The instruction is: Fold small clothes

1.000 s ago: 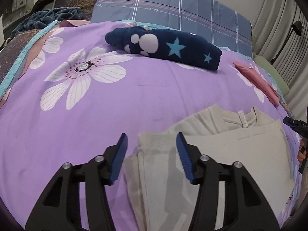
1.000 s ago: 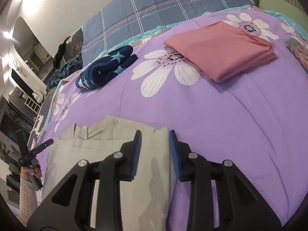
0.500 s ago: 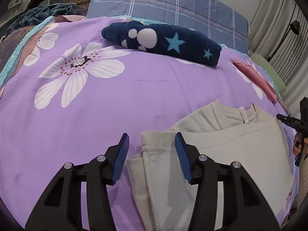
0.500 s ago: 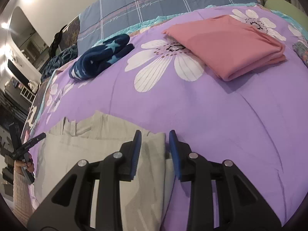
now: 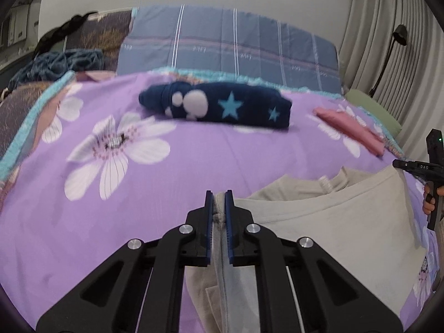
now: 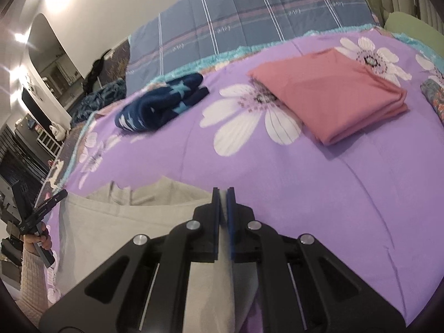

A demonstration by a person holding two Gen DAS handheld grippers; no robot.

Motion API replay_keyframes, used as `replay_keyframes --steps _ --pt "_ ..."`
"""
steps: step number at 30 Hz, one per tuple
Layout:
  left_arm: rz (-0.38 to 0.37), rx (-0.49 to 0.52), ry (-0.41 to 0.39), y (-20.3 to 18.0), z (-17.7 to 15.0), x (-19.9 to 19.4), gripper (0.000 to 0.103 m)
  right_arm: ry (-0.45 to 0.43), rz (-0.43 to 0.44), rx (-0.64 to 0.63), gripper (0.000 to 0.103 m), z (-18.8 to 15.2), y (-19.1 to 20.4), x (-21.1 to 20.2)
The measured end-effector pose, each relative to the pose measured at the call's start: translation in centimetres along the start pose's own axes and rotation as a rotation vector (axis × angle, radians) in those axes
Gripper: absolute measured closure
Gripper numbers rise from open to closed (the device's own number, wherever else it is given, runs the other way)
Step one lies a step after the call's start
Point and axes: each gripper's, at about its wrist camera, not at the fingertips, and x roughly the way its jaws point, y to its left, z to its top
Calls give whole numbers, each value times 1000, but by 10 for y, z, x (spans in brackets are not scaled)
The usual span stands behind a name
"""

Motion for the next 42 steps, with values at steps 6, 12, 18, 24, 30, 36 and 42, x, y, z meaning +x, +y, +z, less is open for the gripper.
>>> replay_keyframes --steps 6,12,18,24,30,36,42 --pt "28 4 -41 0 23 2 95 -31 -3 29 98 22 -2 9" --pt "124 11 108 7 15 69 95 75 -70 84 97 23 -24 67" --pt "165 3 114 14 -5 61 81 60 -74 98 93 7 -36 43" --pt "75 28 42 -12 -16 5 75 56 -35 50 93 -18 -29 -6" --pt "-110 185 109 -100 -63 -26 68 112 -12 -2 93 -54 -23 -27" --pt "-346 385 167 -234 -96 -34 59 127 8 24 93 -62 -33 -33" --pt "-464 581 221 -354 -138 -22 45 101 29 -3 91 -71 -46 -57"
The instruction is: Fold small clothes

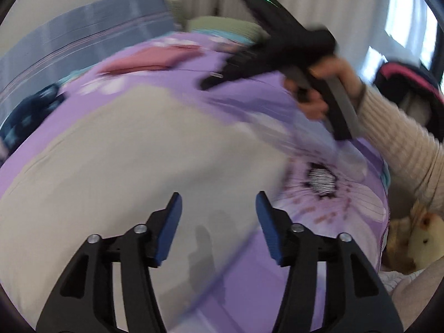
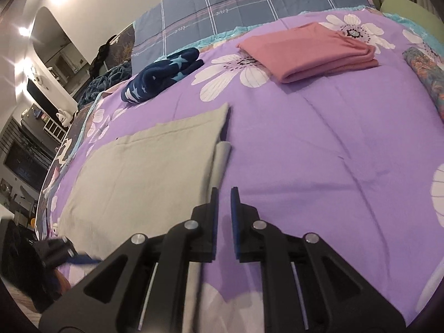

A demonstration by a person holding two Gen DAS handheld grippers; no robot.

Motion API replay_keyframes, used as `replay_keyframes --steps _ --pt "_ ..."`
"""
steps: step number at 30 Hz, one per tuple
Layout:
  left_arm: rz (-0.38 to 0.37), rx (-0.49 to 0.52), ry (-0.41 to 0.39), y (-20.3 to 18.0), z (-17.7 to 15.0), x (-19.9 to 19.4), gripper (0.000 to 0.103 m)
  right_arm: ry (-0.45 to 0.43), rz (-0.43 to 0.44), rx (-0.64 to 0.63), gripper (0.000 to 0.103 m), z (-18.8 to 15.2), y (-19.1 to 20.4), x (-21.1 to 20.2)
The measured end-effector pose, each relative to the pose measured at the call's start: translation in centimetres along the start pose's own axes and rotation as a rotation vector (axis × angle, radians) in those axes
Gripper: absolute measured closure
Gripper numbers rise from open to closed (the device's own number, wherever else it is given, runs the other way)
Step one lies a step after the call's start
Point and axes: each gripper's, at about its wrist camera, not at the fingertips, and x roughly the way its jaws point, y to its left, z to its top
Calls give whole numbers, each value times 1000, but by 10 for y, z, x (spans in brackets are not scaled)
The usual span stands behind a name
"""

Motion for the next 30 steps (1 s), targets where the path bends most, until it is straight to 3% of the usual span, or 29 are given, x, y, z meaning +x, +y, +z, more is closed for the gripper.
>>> replay_keyframes --steps 3,5,10,11,12,13,15,18,23,28,29,30 --pt "10 88 24 -32 10 24 38 -23 35 17 89 -7 -13 -14" --pt "59 131 42 -48 13 40 34 -33 55 19 87 -10 -20 -20" --pt "111 104 80 -47 15 61 31 -44 109 35 86 -13 -34 -25" --pt "131 73 73 -42 16 60 35 -43 121 37 86 -12 -36 -25" --pt "144 37 66 -35 17 56 51 -41 134 35 86 -11 -36 -24" --pt "132 0 64 -27 18 54 59 -39 144 31 85 -11 -36 -23" --pt "57 -135 54 -7 17 46 90 -29 159 13 85 -9 -33 -21" --pt "50 -245 26 10 12 36 96 -1 170 -12 84 -4 -26 -15" --pt "67 -328 23 23 7 32 96 59 176 -41 84 8 -14 6" --pt "61 -330 29 16 7 31 96 98 173 -63 84 15 -5 23" --pt "54 -314 24 11 7 28 95 97 176 -65 84 14 -4 23" --pt "48 -298 19 8 10 30 84 95 181 -64 84 14 -5 23"
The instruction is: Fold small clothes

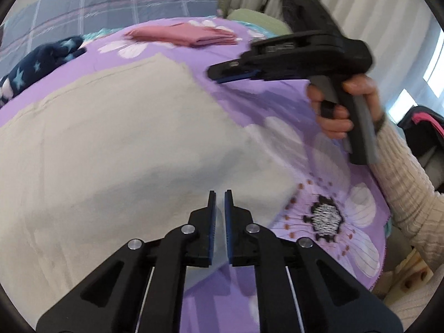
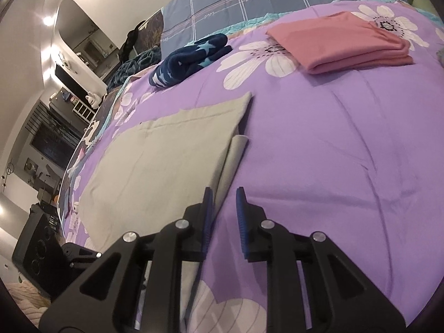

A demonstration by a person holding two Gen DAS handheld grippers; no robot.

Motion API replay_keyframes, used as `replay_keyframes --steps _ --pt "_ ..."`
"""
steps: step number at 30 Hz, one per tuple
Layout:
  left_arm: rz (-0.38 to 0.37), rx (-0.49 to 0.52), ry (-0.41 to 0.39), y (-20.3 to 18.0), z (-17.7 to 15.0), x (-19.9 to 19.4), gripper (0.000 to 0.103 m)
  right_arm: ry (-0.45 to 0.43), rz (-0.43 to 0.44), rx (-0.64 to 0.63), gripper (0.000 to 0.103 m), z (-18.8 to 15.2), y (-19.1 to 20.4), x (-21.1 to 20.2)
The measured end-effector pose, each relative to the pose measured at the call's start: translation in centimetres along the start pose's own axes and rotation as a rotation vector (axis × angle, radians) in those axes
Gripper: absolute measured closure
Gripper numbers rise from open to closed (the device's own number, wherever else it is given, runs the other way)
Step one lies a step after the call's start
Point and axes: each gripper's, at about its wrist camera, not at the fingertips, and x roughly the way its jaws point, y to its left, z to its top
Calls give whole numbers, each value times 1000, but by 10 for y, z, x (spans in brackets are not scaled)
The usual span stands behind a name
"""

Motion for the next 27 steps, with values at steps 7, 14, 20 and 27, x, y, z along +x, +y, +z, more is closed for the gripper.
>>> replay_keyframes --steps 7,14,20,27 --pt "85 240 -31 -52 -4 4 48 -25 50 7 82 -28 -4 -33" --pt "151 152 -19 -17 -7 -2 48 40 186 -75 82 -94 18 -63" --pt "192 120 -42 -6 -13 -17 48 140 183 -120 78 -118 34 -41" --pt "189 146 -55 -6 -16 -23 48 157 268 -103 93 -108 40 -29"
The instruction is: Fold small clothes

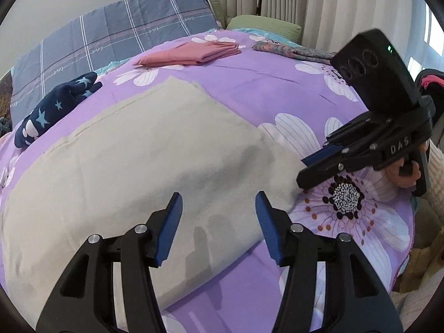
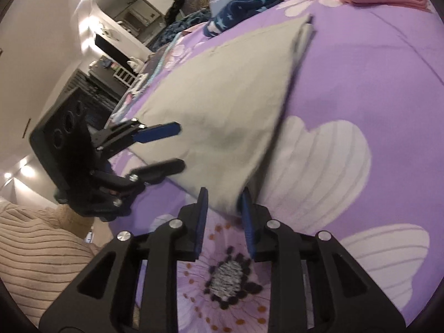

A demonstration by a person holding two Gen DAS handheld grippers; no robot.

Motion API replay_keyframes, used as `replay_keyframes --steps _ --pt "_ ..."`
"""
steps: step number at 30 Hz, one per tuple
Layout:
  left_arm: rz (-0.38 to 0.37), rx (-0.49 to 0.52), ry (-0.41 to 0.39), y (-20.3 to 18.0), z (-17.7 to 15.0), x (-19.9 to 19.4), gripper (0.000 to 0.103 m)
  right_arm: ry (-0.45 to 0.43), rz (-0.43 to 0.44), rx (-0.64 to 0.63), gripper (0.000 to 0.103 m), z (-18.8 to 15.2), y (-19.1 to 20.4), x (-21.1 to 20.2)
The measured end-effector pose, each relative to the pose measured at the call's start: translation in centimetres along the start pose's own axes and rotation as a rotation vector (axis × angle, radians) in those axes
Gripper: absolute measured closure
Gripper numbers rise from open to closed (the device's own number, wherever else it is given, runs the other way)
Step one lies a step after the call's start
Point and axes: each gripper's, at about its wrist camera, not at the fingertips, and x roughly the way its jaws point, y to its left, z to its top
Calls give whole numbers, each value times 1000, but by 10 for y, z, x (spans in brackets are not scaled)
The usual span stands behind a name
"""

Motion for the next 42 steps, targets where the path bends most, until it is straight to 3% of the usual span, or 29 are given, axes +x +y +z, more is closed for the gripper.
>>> replay_keyframes --steps 5,10,13,17,19,21,22,27,34,42 --pt "-37 -18 0 2 -1 -4 48 -21 19 1 99 9 5 -5" --pt "-108 111 -1 -33 -3 -3 48 -37 63 90 100 13 -8 -10" --pt "-112 166 3 -53 -2 8 48 -66 100 90 100 11 -5 -21" --pt "-56 197 9 -65 6 28 48 -26 31 98 100 5 -9 -17" --pt "-23 211 3 -69 13 36 56 -20 36 120 100 5 -14 -16" --pt "-18 199 18 -68 18 42 88 -42 57 141 100 9 -18 -19" --pt "-24 186 26 -65 20 43 95 -56 70 142 100 11 -19 -22" --pt "-86 101 3 -50 19 34 101 -117 1 155 99 28 -24 -36" --pt "-134 33 -7 -42 16 25 101 -137 -119 234 88 65 -56 -24" --pt "-158 6 -14 -37 16 18 101 -116 -142 274 58 105 -75 9"
